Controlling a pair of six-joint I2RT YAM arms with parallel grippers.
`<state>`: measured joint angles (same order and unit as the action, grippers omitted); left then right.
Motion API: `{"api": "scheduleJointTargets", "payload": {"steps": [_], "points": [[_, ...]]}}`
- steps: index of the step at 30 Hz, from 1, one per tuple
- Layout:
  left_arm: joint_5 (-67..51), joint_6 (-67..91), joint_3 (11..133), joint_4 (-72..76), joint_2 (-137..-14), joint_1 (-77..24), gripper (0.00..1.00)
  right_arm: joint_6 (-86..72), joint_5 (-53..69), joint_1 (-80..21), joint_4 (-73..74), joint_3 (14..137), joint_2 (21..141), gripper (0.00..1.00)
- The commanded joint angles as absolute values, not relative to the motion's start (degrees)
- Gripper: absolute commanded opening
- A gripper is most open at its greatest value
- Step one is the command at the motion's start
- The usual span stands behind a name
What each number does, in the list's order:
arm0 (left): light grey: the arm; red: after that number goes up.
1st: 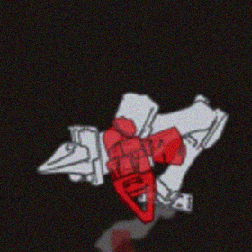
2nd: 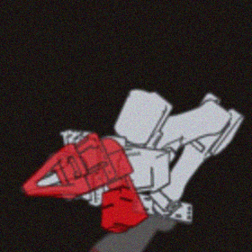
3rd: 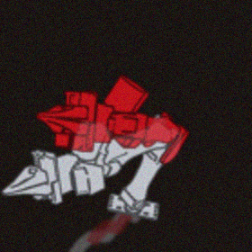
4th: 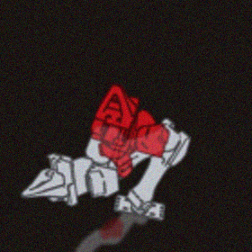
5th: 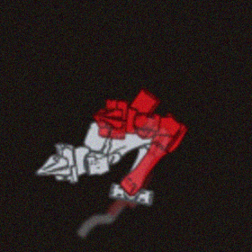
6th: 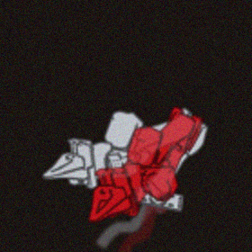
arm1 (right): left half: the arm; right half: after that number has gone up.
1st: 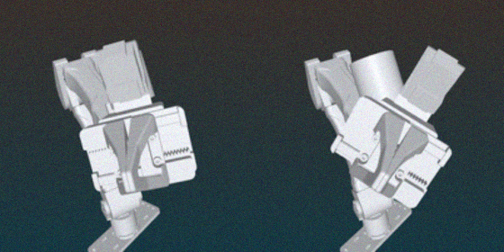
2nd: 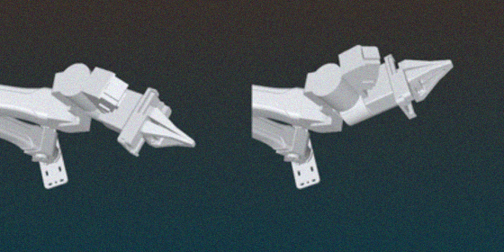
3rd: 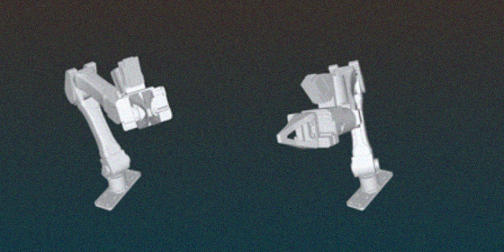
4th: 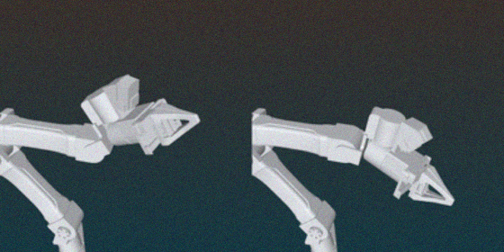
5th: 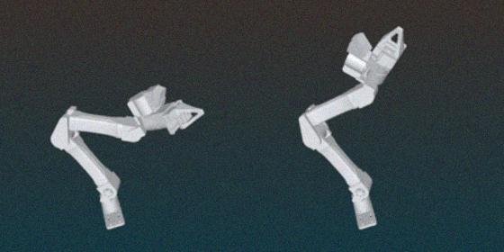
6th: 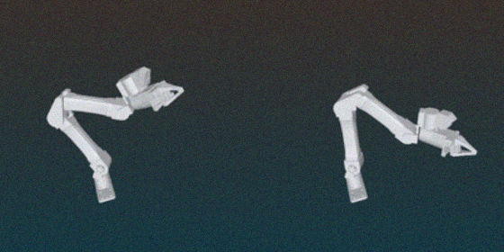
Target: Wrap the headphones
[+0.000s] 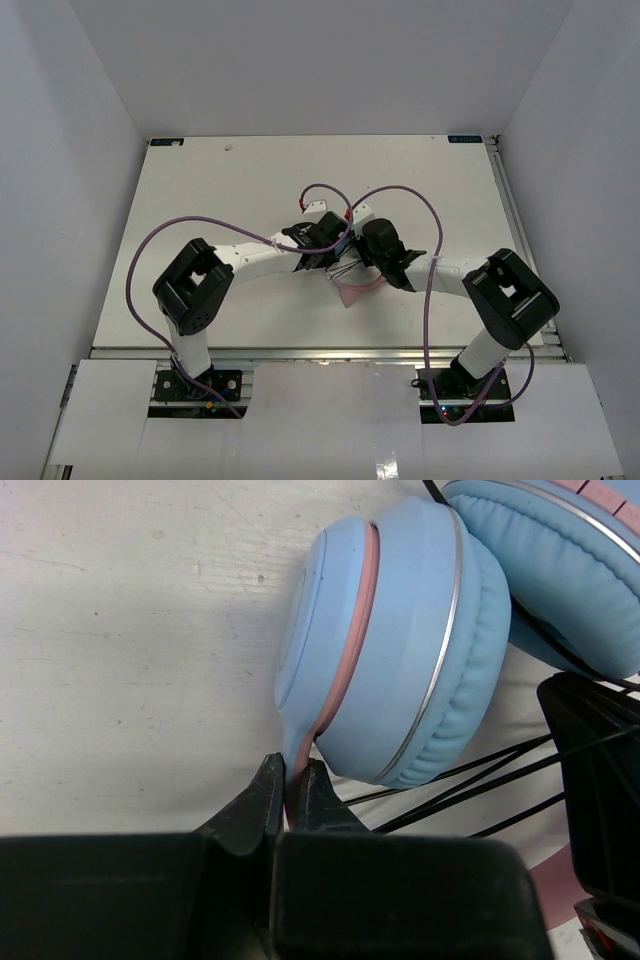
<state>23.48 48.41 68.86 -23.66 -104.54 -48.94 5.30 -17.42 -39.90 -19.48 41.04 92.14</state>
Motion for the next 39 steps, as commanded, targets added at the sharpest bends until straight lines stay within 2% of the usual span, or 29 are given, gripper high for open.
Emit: {"api": "scheduleJointTargets", "payload": {"steps": [1,8,16,25,39], "points": [[25.5,44.2,69.4,-26.6,-100.8,-47.7,0.0,5.4,-19.7,-39.3,-18.6,42.1,87.2,0.08],[30.9,41.0,69.6,-30.8,-99.7,-46.3,0.0,6.5,-14.8,-39.4,-15.4,42.9,82.6,0.08],[32.7,36.7,68.8,-30.9,-98.9,-45.8,0.0,9.2,-17.2,-39.7,-13.9,41.5,79.3,0.08],[31.9,34.5,66.2,-30.9,-97.6,-45.0,0.0,12.2,-18.3,-39.7,-15.3,41.5,80.9,0.12],[30.8,32.0,65.0,-30.8,-94.6,-44.3,0.0,12.5,-25.0,-39.7,-16.4,41.2,84.8,0.11]]}}
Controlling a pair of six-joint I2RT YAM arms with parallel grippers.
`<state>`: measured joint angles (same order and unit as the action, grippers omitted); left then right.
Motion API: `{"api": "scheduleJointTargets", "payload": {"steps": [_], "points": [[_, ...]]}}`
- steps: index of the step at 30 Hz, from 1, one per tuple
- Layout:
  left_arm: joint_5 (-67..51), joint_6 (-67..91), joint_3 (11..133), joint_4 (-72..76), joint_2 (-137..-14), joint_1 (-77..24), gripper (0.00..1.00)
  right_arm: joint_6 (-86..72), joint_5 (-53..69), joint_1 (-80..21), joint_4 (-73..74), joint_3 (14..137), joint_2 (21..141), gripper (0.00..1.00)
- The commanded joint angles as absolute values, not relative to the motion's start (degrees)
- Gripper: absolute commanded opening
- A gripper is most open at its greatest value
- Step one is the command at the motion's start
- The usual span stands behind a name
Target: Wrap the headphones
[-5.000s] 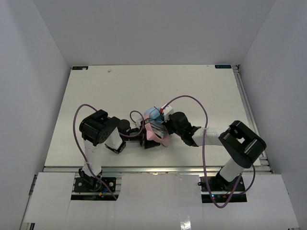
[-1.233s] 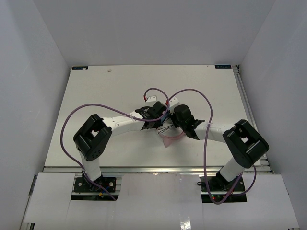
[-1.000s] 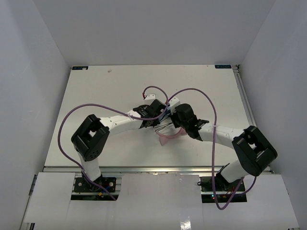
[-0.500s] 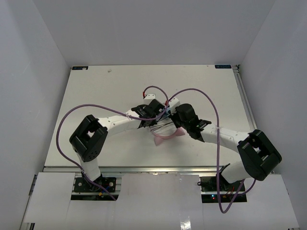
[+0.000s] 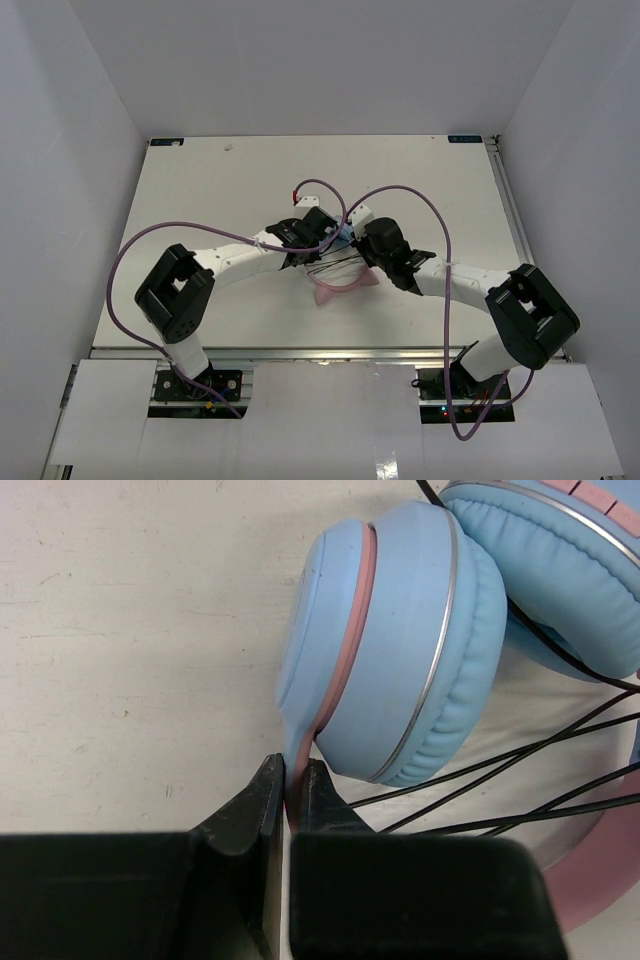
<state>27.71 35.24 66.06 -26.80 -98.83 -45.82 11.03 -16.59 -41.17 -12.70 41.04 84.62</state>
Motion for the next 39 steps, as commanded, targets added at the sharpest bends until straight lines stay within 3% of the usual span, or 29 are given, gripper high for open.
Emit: {"api": "scheduleJointTargets", "payload": {"steps": [1,21,39], "points": [[30.6,31.8,65.0,-30.8,-94.4,-44.2,0.0,12.4,-25.2,-39.7,-16.8,41.0,85.1,0.11],[30.1,30.2,63.4,-31.1,-91.5,-43.8,0.0,11.9,-28.4,-39.7,-18.1,40.6,89.5,0.16],[29.2,31.5,63.1,-31.8,-88.7,-42.7,0.0,8.2,-23.5,-39.5,-15.7,41.2,89.2,0.2]]}}
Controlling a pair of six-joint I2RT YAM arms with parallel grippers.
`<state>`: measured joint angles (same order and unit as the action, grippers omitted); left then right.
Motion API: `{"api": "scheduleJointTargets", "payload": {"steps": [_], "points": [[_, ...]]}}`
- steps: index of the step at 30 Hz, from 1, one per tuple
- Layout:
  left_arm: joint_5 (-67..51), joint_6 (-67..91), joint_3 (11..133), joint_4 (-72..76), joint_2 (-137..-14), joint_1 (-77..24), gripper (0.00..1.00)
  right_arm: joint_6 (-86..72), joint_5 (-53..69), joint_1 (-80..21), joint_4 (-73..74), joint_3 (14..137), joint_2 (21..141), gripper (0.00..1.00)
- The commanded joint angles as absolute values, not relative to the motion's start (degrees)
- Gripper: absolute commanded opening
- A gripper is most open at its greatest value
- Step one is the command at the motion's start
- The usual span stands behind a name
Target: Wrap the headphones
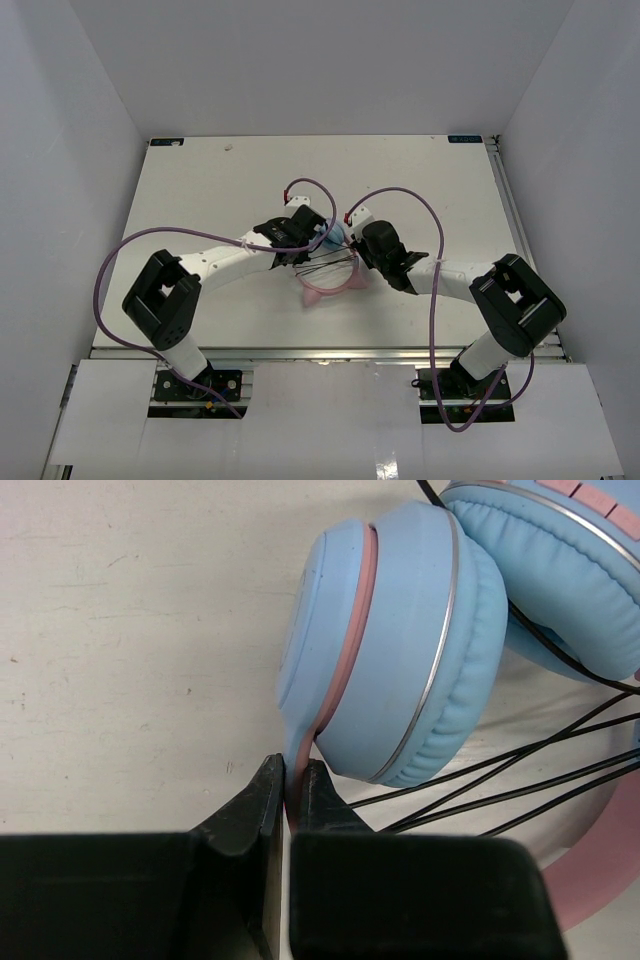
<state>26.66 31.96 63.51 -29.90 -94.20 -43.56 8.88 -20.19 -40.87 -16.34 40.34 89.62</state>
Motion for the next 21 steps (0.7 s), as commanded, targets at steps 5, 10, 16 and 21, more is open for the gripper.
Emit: {"api": "scheduleJointTargets", "payload": {"steps": [5,10,16,21], "points": [[29.3,31.7,63.3,-32.0,-88.2,-42.6,0.0,7.6,-22.2,-39.5,-15.3,41.5,89.7,0.2],[29.4,32.4,63.3,-32.2,-87.2,-42.2,0.0,6.6,-21.4,-39.5,-14.9,41.7,90.1,0.18],[28.0,32.8,63.0,-32.2,-85.8,-41.5,0.0,6.3,-20.4,-39.5,-15.5,41.3,90.1,0.18],[26.9,32.9,63.2,-32.1,-84.8,-41.1,0.0,6.1,-19.5,-39.5,-16.3,41.0,90.8,0.18]]}}
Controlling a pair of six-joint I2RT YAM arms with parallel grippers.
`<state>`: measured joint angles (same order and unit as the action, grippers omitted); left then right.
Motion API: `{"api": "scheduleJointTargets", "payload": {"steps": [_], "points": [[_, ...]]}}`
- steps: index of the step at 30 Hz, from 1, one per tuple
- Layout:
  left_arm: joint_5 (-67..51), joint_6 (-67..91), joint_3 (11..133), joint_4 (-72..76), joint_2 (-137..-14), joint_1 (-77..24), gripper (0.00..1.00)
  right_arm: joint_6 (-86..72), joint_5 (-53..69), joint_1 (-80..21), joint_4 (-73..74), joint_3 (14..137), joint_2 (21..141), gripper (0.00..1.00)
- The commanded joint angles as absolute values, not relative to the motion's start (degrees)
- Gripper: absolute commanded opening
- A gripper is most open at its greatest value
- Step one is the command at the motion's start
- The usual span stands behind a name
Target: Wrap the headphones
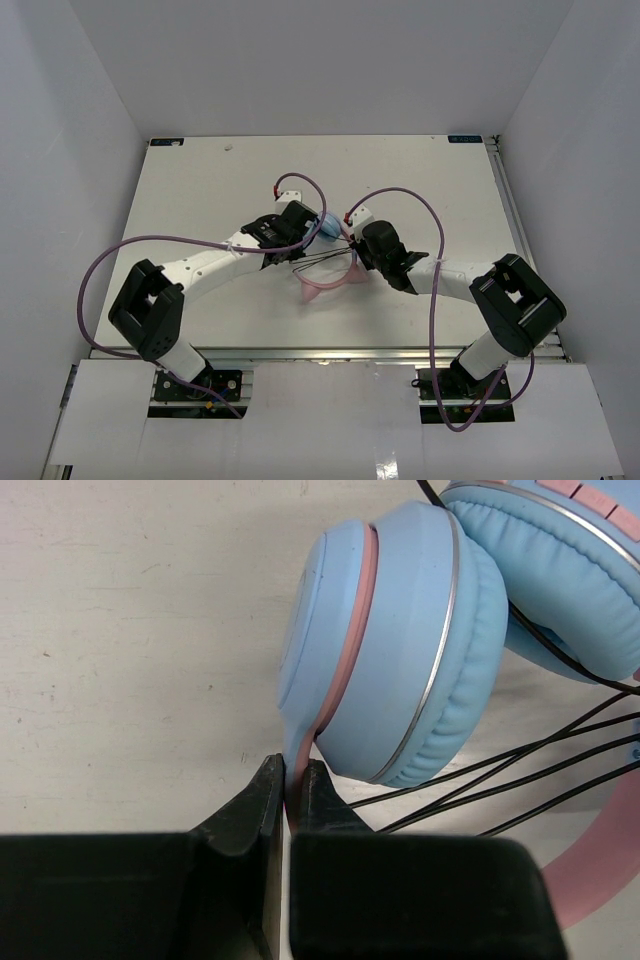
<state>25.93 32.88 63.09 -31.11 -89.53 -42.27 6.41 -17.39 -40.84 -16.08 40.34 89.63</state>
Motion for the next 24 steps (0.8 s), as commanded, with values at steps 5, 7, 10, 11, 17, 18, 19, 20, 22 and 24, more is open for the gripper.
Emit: {"api": "scheduleJointTargets", "payload": {"steps": [5,7,10,11,17,18,19,20,22,24], "points": [[25.8,32.8,63.1,-32.1,-84.3,-41.2,0.0,6.0,-20.5,-39.5,-16.4,41.6,91.2,0.21],[25.6,32.8,63.1,-32.1,-84.1,-41.2,0.0,6.0,-20.7,-39.5,-16.7,41.8,91.3,0.23],[25.5,32.9,62.9,-32.2,-83.6,-41.2,0.0,5.8,-20.7,-39.4,-16.9,42.0,91.4,0.24],[25.4,32.9,62.9,-32.2,-83.5,-41.2,0.0,5.7,-20.6,-39.4,-16.9,41.9,91.5,0.25],[26.1,33.0,63.4,-32.7,-83.1,-41.2,0.0,5.3,-20.5,-39.5,-16.6,41.3,90.9,0.28],[26.2,33.0,63.4,-32.8,-83.1,-41.2,0.0,5.2,-20.4,-39.5,-16.5,41.2,90.7,0.28],[26.5,33.0,63.5,-33.0,-83.0,-41.2,0.0,5.1,-20.1,-39.5,-16.3,40.9,90.4,0.29],[26.8,33.0,63.5,-33.0,-83.0,-41.2,0.0,4.9,-19.6,-39.5,-16.1,40.7,90.0,0.29],[27.1,33.1,63.7,-33.3,-82.9,-40.9,0.0,4.5,-18.9,-39.5,-15.9,40.1,89.4,0.31],[27.0,33.1,63.9,-33.5,-82.8,-40.8,0.0,4.2,-18.5,-39.5,-15.8,39.7,89.1,0.33]]}}
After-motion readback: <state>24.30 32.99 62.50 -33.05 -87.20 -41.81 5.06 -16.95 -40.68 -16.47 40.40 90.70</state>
